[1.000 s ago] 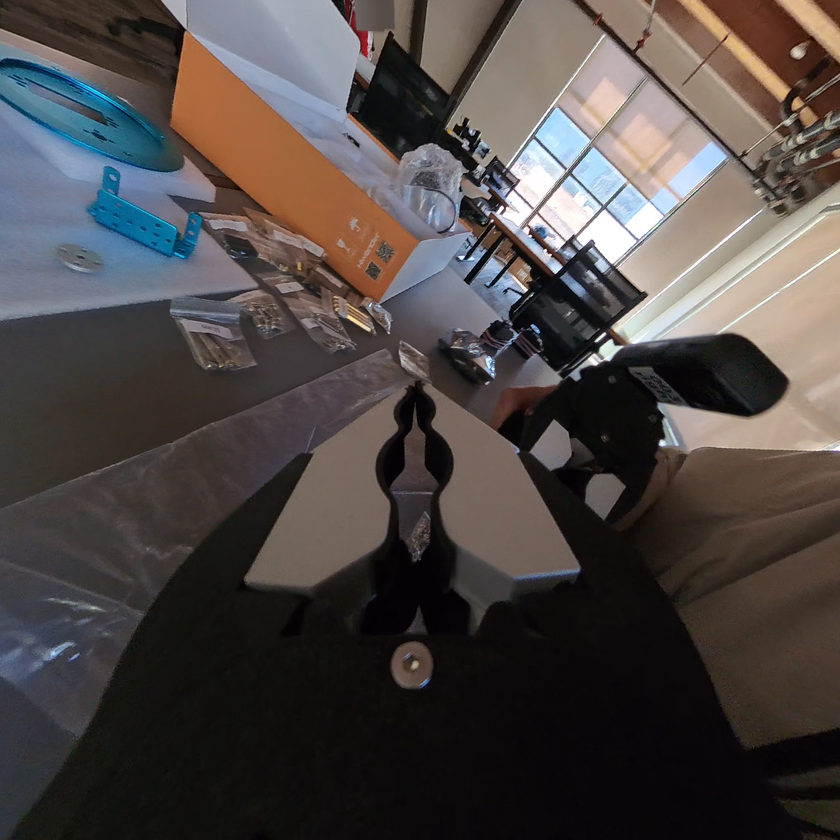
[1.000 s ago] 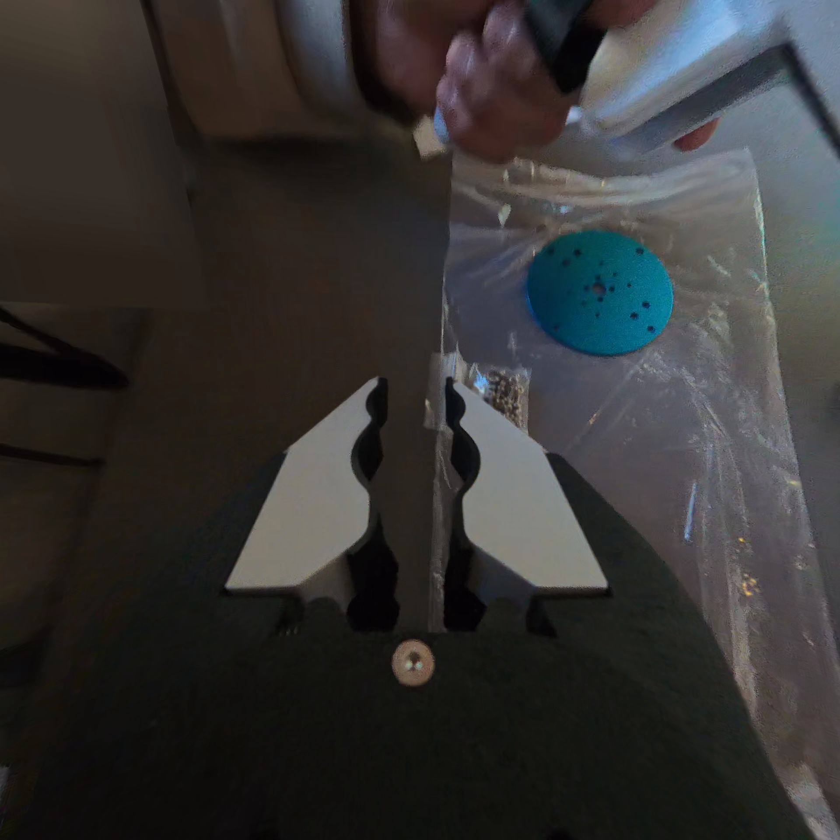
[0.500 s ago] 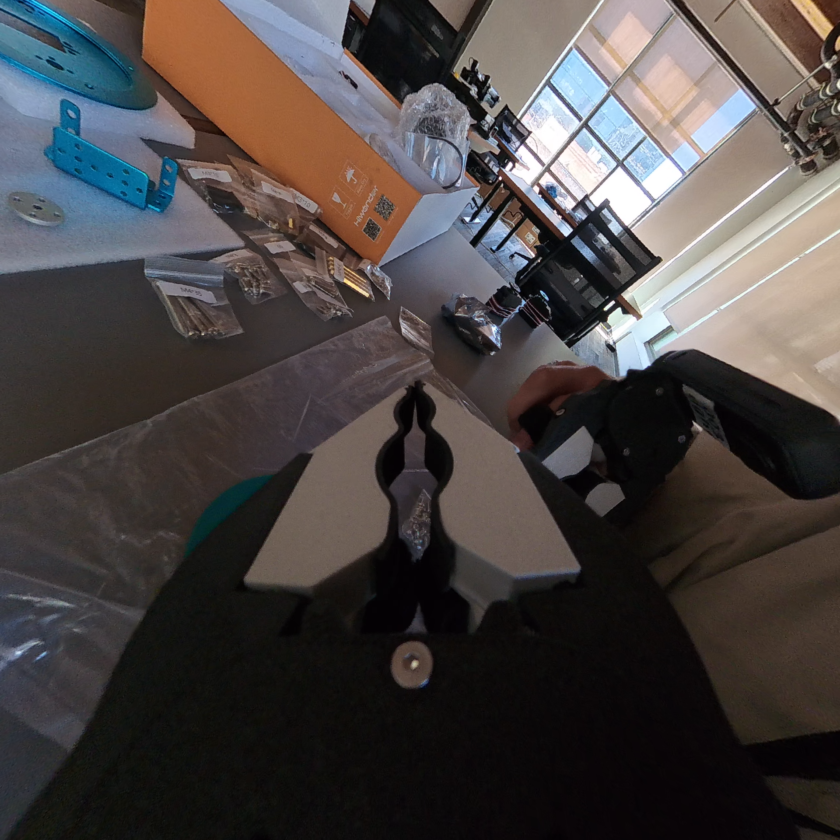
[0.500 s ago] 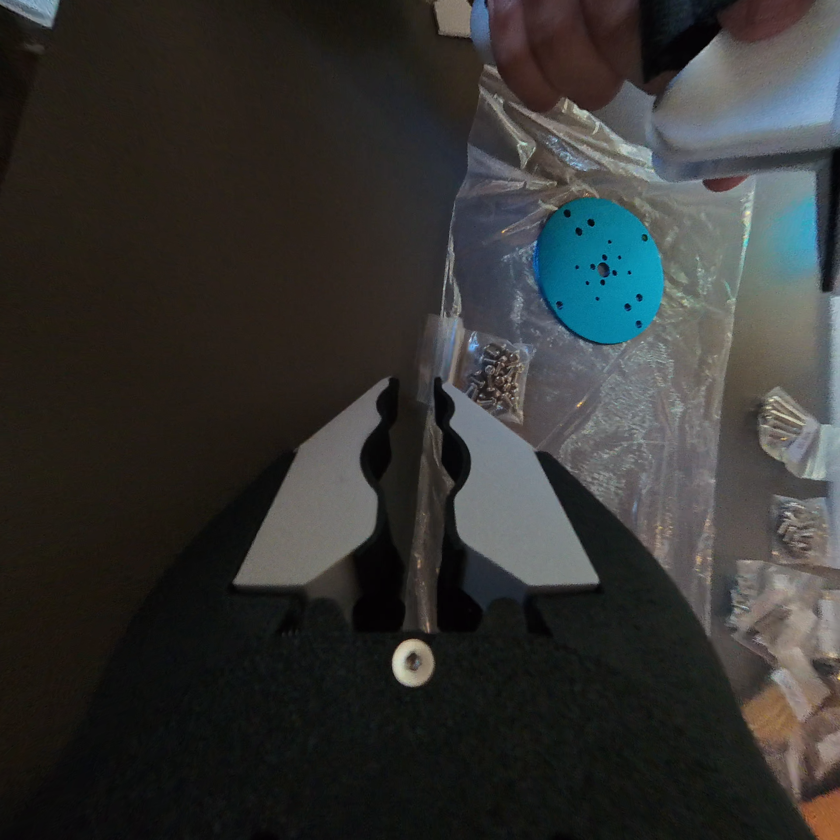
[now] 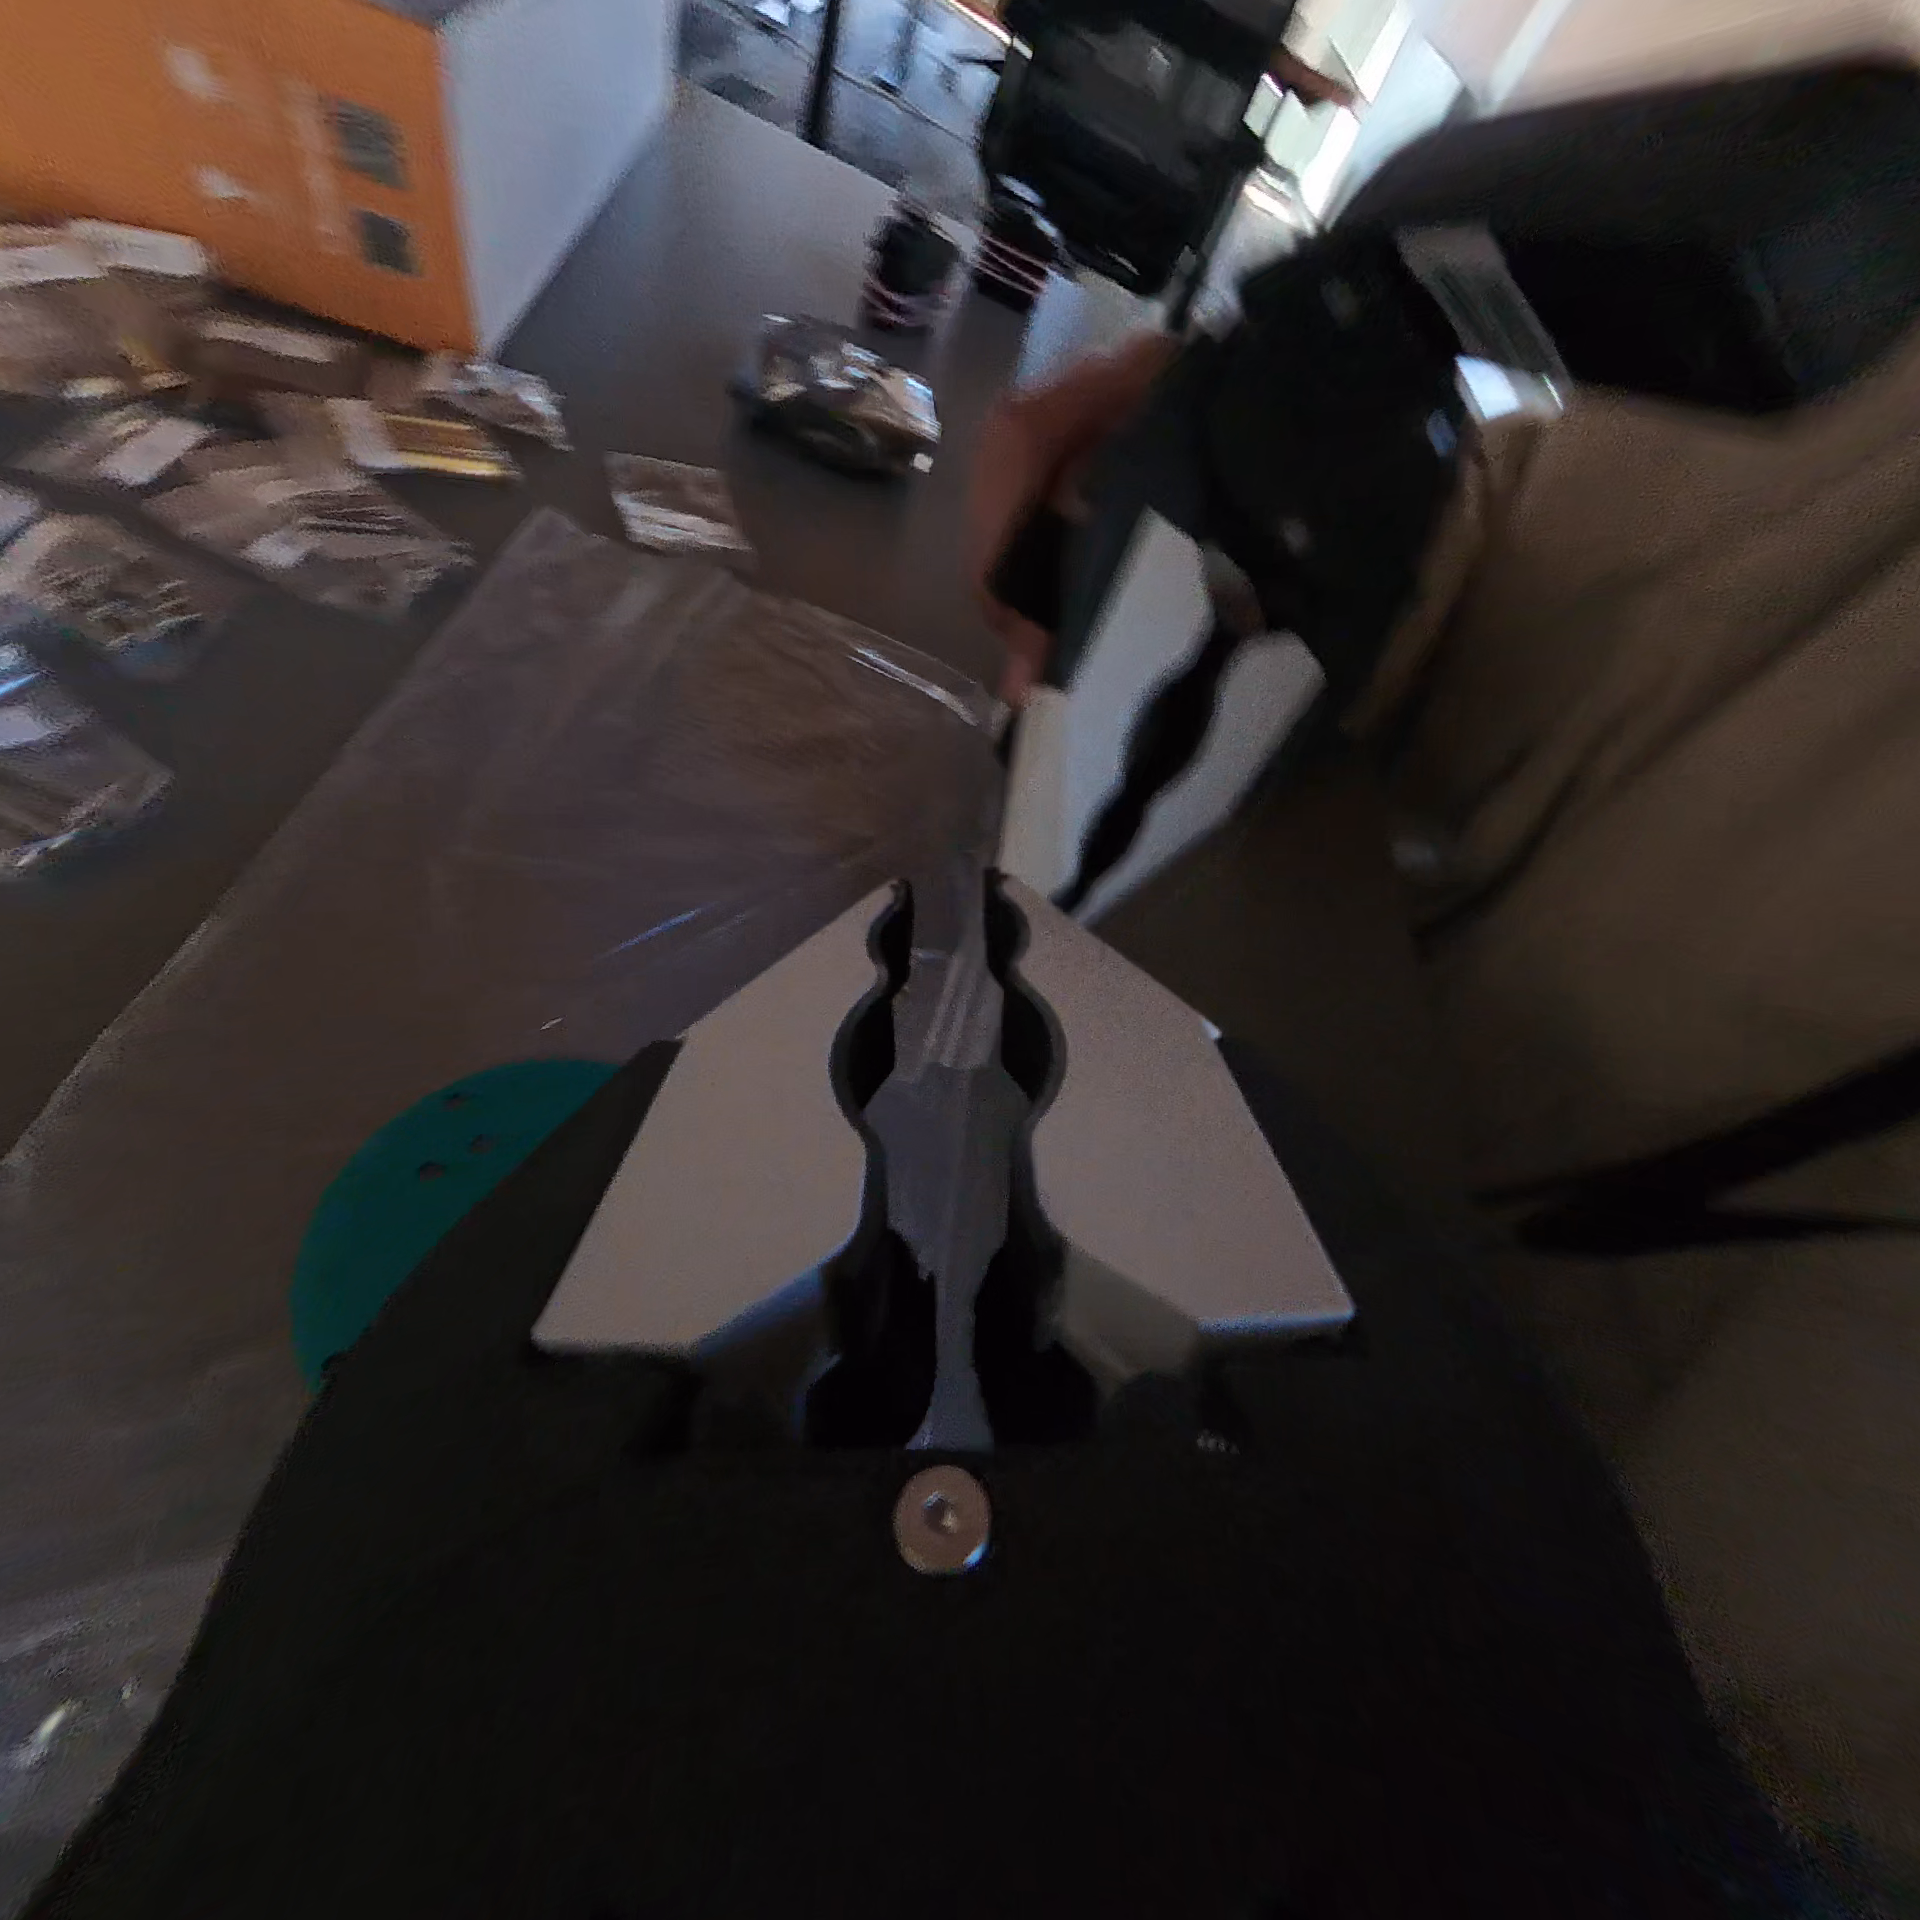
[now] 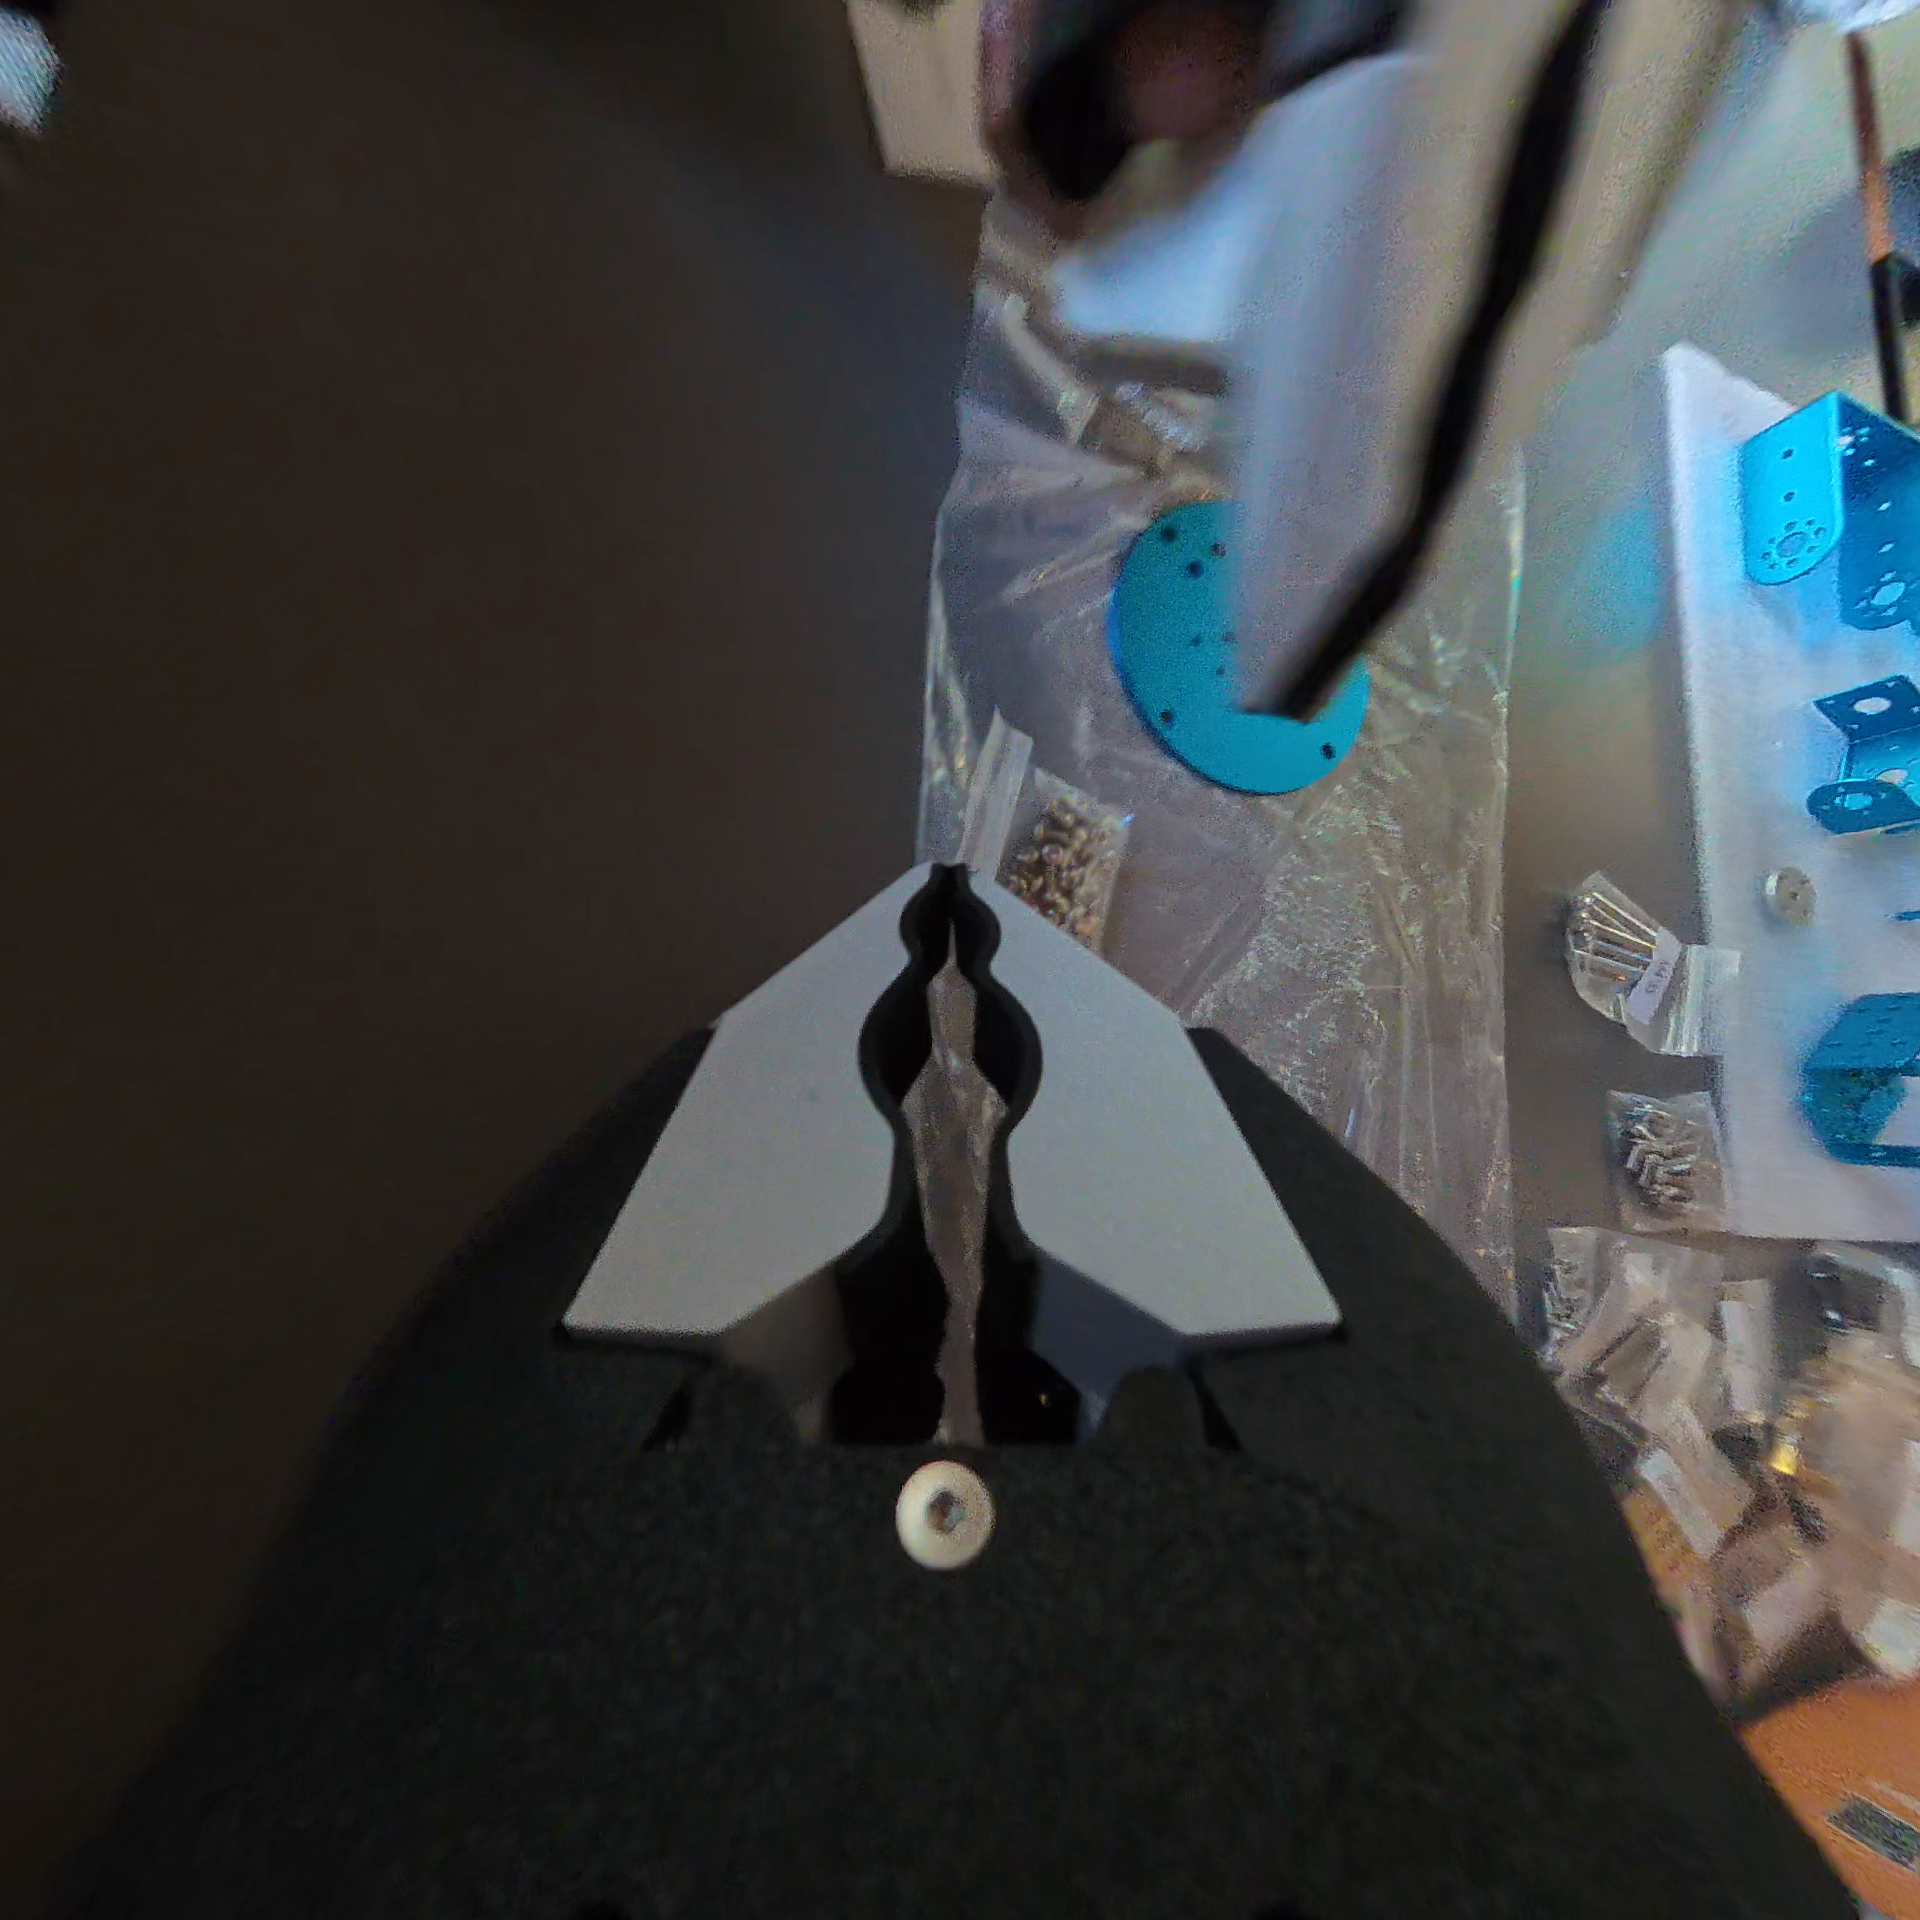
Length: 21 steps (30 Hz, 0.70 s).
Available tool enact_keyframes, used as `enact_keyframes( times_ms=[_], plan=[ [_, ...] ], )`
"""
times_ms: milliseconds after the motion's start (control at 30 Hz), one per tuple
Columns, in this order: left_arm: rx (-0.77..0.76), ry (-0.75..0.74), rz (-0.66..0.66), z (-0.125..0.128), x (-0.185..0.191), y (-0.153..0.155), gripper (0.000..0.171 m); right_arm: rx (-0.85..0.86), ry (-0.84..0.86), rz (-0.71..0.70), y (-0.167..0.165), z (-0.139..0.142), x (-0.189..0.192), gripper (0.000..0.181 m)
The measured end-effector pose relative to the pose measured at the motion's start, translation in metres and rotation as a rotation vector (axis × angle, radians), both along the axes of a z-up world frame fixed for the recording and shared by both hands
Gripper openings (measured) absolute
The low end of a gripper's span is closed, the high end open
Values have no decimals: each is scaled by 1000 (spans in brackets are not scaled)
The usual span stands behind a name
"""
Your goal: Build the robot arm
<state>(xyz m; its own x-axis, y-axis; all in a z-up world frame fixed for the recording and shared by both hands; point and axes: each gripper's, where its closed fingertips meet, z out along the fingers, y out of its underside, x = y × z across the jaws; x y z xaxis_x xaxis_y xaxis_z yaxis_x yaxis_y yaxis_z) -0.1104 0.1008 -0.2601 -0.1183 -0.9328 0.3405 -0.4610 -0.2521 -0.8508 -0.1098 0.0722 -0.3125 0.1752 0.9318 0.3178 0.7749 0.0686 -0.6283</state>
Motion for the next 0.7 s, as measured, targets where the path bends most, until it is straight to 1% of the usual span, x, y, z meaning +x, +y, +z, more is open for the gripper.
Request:
enact_keyframes(
  times_ms=[33,100,167,233,300,367,467,533,600,700],
  plan=[
    [38,5,-54,-2,-2,-9,19,-30,56,-2,1,8,0,0],
    [144,23,-108,-8,-4,-20,32,-98,168,-6,2,24,1,0],
    [266,42,-96,-15,0,-19,32,-147,246,6,1,35,2,0],
    [334,48,-109,-20,2,-24,32,-177,287,6,2,41,4,0],
    [340,54,-131,-25,3,-29,30,-196,303,-2,4,41,6,0],
    [347,75,-117,-30,4,-26,30,-198,279,-23,8,35,10,0],
    [280,23,-100,-26,9,-24,17,-243,306,-9,4,34,7,0],
    [231,25,-107,-29,10,-25,4,-242,307,-15,6,34,9,0],
    [254,25,-82,-31,12,-20,1,-250,322,-28,9,35,10,0],
    [287,19,-62,-30,14,-17,1,-240,329,-59,15,35,14,0]
  ],
)
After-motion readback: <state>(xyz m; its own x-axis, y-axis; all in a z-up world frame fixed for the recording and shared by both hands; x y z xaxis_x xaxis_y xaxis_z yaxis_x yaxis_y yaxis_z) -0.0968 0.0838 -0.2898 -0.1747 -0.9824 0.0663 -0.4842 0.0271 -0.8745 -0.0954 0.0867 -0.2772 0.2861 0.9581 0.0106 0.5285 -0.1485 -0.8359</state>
